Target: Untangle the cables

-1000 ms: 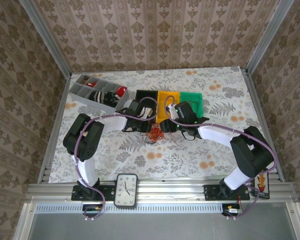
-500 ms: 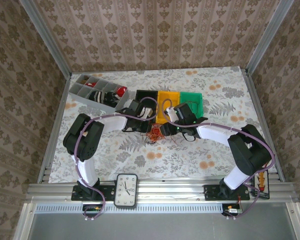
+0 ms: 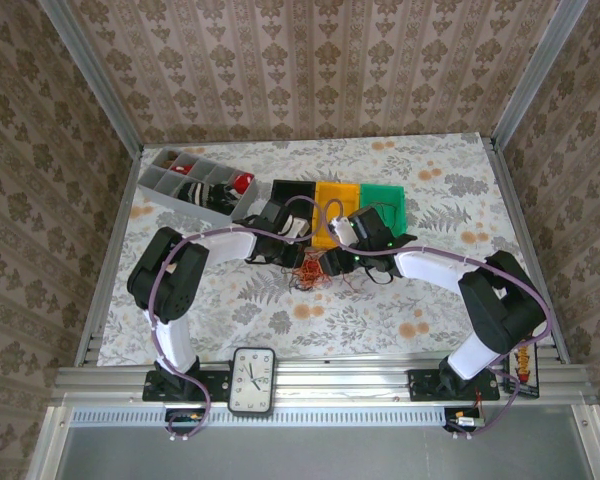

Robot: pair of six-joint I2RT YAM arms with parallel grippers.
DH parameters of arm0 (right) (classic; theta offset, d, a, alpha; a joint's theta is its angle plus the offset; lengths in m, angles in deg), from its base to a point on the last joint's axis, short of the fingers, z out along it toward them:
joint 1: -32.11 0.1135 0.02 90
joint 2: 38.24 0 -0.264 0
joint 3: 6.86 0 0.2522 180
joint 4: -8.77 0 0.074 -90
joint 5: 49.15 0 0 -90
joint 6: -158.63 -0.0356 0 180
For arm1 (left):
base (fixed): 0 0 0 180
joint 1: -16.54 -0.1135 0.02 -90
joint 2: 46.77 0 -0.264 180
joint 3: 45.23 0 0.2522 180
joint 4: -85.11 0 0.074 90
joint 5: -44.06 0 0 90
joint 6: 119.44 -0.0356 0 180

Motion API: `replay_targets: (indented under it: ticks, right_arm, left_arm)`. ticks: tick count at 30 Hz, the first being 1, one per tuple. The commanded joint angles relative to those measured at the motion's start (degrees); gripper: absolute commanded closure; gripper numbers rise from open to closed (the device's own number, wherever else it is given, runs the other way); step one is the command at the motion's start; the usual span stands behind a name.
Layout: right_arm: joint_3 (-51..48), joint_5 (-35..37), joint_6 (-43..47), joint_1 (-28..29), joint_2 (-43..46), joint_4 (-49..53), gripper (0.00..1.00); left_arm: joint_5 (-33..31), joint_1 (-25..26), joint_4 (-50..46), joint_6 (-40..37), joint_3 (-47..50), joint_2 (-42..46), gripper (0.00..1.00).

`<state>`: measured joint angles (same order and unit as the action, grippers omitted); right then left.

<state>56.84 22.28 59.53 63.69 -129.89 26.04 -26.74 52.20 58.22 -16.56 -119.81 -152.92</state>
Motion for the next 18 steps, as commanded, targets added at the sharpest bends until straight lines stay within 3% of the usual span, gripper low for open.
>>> replay_targets:
  ticks: [1, 18]
  right_arm:
    - [0.4, -2.0, 0.9, 0.4, 1.2, 1.8, 0.48]
    - [1.0, -7.8, 6.0, 2.2, 5.0, 8.2, 0.46]
  left_arm:
    - [1.7, 0.5, -3.6, -3.9, -0.7, -0.9, 1.0]
    - [8.6, -0.1, -8.1, -10.1, -2.8, -1.9, 1.0]
